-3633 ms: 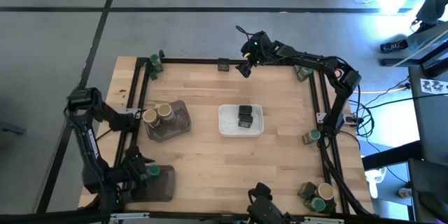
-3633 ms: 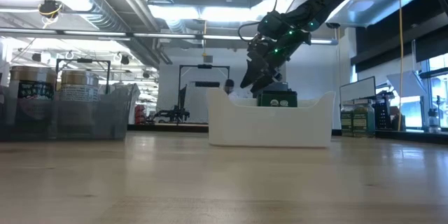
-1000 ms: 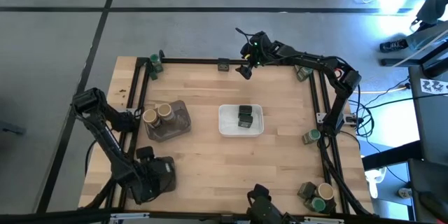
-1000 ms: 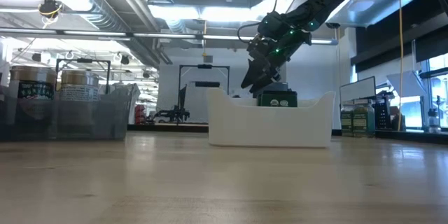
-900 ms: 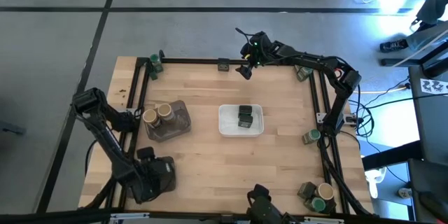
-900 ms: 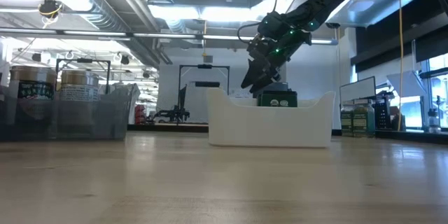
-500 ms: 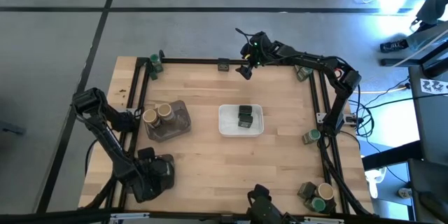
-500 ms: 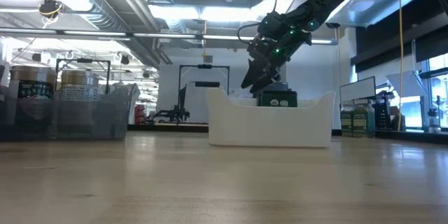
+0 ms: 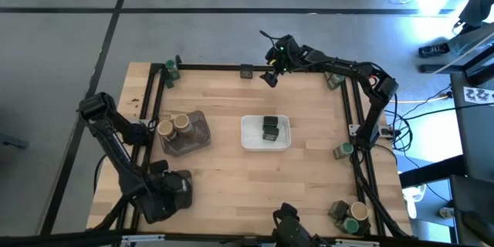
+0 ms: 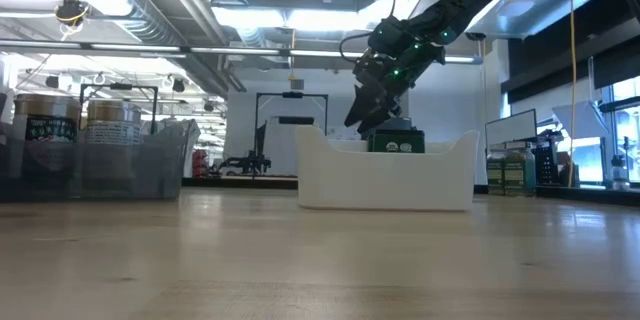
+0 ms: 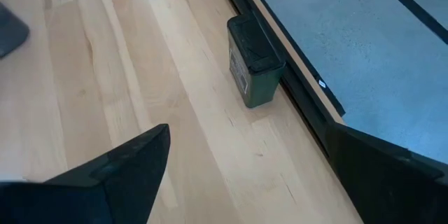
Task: Sort spices by type
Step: Put the green seasoning bottle into the bottom black bin
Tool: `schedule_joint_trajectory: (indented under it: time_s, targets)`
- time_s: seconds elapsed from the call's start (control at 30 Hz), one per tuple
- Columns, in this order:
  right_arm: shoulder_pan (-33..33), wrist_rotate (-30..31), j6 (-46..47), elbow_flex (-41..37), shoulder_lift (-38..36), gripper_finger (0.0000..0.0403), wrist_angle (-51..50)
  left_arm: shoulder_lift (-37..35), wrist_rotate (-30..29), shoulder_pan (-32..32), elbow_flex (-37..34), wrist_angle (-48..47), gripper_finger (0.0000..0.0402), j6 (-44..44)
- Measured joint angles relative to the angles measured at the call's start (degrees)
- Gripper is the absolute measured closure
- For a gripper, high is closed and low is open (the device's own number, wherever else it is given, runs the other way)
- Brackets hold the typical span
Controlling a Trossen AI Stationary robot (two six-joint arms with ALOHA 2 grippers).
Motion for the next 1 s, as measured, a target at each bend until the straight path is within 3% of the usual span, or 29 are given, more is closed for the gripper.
schedule_joint_trajectory:
  time_s: [0.17, 0.37, 0.53, 0.8, 1.0]
  targets:
    - [0.0, -0.5, 1.4, 0.0, 0.0, 0.0027, -0.1, -4.6, -6.0, 0.0, 3.6, -8.6, 0.021, -1.8]
    - [2.5, -1.2, -0.2, 0.0, 0.0, 0.0027, -0.5, -11.9, -17.1, 1.5, 5.3, -10.1, 0.021, -1.0]
    - [6.5, -1.6, -0.9, 0.0, 0.0, 0.0027, -1.6, -17.0, -24.1, 5.9, 5.3, -8.8, 0.021, 7.9]
    - [14.6, -1.7, -2.1, 0.0, 0.0, 0.0027, -1.6, -20.1, -26.1, 16.1, -1.1, 11.2, 0.021, 35.3]
    - [19.1, -4.5, -1.4, 0.0, 0.0, 0.0027, 3.4, -20.0, -26.1, 22.9, -10.2, 28.1, 0.021, 48.0]
